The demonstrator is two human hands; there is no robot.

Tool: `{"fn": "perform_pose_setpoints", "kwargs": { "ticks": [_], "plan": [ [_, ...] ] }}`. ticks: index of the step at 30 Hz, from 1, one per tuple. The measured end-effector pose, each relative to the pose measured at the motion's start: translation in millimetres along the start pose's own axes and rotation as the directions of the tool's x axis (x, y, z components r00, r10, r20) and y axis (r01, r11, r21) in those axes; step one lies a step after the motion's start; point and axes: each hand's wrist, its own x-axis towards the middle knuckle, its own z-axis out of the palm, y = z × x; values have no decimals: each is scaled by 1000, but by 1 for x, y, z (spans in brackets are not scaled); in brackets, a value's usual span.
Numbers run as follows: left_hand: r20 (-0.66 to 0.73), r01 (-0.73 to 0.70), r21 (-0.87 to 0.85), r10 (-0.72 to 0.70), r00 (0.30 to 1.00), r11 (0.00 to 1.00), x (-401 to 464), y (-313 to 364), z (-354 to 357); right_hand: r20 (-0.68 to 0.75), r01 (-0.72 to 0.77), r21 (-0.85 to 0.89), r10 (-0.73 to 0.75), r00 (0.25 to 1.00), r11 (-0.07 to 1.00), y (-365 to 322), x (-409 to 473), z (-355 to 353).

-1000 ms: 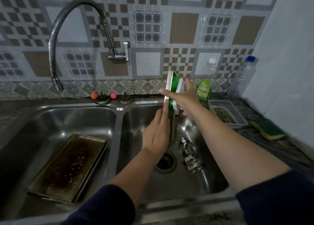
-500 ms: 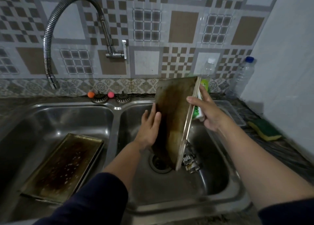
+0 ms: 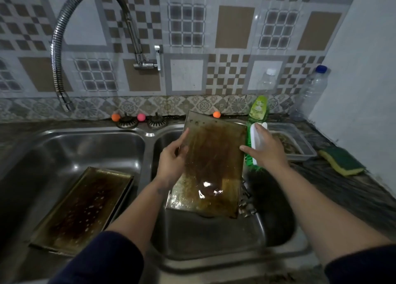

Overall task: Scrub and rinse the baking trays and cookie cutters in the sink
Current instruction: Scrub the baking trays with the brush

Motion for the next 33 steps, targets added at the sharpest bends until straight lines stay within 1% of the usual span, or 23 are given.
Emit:
{"fn": "perform_pose_setpoints", "kwargs": {
  "ticks": [1,2,5,6,7,8,10,11,13,15,16,17,19,21,23,25,26,27,29,30,31,32,33],
  "plan": [
    [-25,-1,-20,0,1000,1000,1,2,2,-45,-15,-68,12,999,998,-4,-2,7],
    [-63,-3,-38,1,998,999,3,3,3,-79,-44,-99,36,996,994,-9,-5,14],
    [-178,-27,-67,15,984,997,9,12,0,-111,-92,-86,82,990,992,-23,-10,26],
    [-206,-45,-79,28,978,996,12,15,-3,-116,-83,-87,72,991,993,-26,-11,29],
    [-229,-59,-90,37,973,994,14,18,-6,-126,-40,-109,26,992,993,-30,-14,30],
    [-256,-67,-97,40,966,993,17,19,-8,-134,34,-142,-54,990,989,-34,-20,30],
    [-318,-80,-93,46,947,992,22,22,-10,-110,240,-204,-266,958,949,-45,-39,36],
    [-348,-85,-89,49,936,992,24,23,-10,-67,338,-235,-362,930,912,-51,-51,41],
    [-386,-103,-92,59,921,990,29,26,-9,12,504,-299,-525,851,810,-64,-80,53],
    [-385,-118,-100,71,920,988,31,28,-8,33,605,-344,-635,772,718,-71,-98,63],
    [-376,-122,-113,71,924,986,32,29,-7,22,625,-363,-664,747,691,-75,-99,64],
    [-359,-123,-132,68,931,984,31,29,-6,5,621,-367,-666,746,693,-80,-93,61],
    [-303,-124,-159,71,950,979,30,28,-2,-58,546,-330,-594,803,770,-98,-61,49],
    [-253,-132,-126,97,963,983,27,26,7,-97,470,-298,-516,851,831,-119,-19,36],
    [-254,-132,-109,101,962,985,28,28,16,-92,435,-290,-477,874,853,-136,10,26],
    [-290,-105,-133,63,955,986,33,32,14,-47,461,-267,-489,871,847,-134,7,30],
    [-320,-92,-141,42,946,986,36,34,10,-16,480,-238,-498,867,844,-125,-9,35],
    [-357,-83,-144,26,934,986,39,33,3,1,507,-214,-519,855,835,-113,-31,43],
    [-412,-93,-145,26,911,985,40,31,-8,25,586,-197,-594,804,786,-82,-79,57],
    [-411,-105,-141,38,911,984,39,31,-10,25,619,-202,-628,778,759,-68,-94,60],
    [-385,-113,-132,54,921,985,37,32,-7,12,625,-217,-638,770,750,-60,-94,59],
    [-350,-113,-112,68,934,987,34,33,-2,-16,595,-234,-615,789,769,-61,-81,53],
    [-319,-116,-85,84,944,990,32,33,5,-54,537,-246,-565,824,807,-68,-63,44]
  ]
}}
